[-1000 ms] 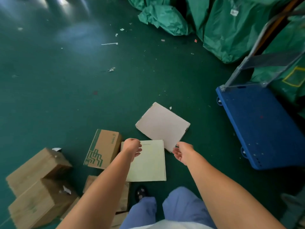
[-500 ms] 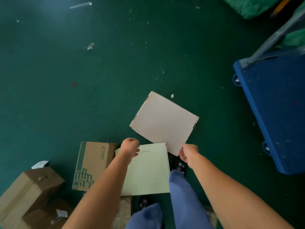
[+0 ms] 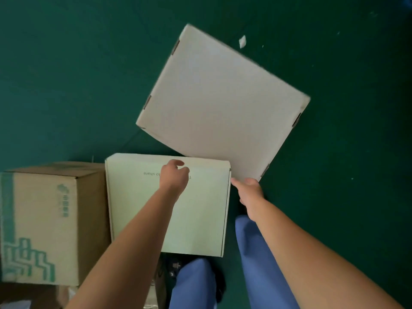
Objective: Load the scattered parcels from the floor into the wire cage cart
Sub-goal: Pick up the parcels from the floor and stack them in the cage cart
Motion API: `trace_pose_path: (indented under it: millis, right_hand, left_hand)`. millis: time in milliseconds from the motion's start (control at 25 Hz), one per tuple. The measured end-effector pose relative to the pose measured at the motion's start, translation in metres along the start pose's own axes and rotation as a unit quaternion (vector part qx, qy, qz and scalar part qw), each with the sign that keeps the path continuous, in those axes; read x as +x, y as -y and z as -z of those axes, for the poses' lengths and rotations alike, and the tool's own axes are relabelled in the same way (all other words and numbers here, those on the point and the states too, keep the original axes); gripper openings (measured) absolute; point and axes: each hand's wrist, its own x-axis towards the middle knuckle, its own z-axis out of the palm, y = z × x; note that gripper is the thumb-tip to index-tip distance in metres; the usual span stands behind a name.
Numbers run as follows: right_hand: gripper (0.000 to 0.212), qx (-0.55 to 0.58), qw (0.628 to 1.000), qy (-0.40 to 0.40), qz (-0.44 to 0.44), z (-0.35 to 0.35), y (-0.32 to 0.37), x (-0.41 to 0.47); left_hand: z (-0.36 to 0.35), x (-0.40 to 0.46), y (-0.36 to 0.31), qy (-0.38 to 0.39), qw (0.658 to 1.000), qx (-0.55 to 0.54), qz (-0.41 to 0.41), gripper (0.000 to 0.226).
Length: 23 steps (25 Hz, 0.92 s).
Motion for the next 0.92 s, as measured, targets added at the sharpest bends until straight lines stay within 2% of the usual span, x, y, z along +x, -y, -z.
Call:
trace_pose_path:
  millis: [120, 320, 520, 720, 840, 920]
  right_hand:
    - [0.07, -0.009, 0.999, 0.036, -0.009, -0.023, -0.021, 0.03]
    - [0.08, -0.007, 0.998, 0.05, -0.027, -0.047, -0.051, 0.065]
    - [0.06, 0.035, 0.996, 0.083, -0.019, -0.054, -0.055, 0.077]
    - [0.061, 0.039, 0.995, 0.093, 0.007, -0.053, -0.053, 0.062]
    - [0.061, 0.027, 0.995, 0.083, 0.041, -0.046, -0.047, 0.028]
    - [0.056, 0.028, 0.996, 0.061, 0.067, -0.036, -0.034, -0.003]
  left_hand:
    - [-0.013, 0.025, 0.028, -0.015, 1.0, 0.011, 0.022, 0.04]
    - [-0.021, 0.046, 0.059, -0.045, 0.998, 0.049, 0.017, 0.04]
    - [-0.026, 0.063, 0.072, -0.081, 0.996, 0.03, 0.015, 0.03]
    - [-0.028, 0.054, 0.081, -0.068, 0.997, 0.021, 0.017, 0.031]
    - [-0.019, 0.023, 0.073, -0.066, 0.998, 0.003, 0.025, 0.036]
    - [-0.007, -0.004, 0.065, -0.035, 0.999, -0.005, 0.02, 0.04]
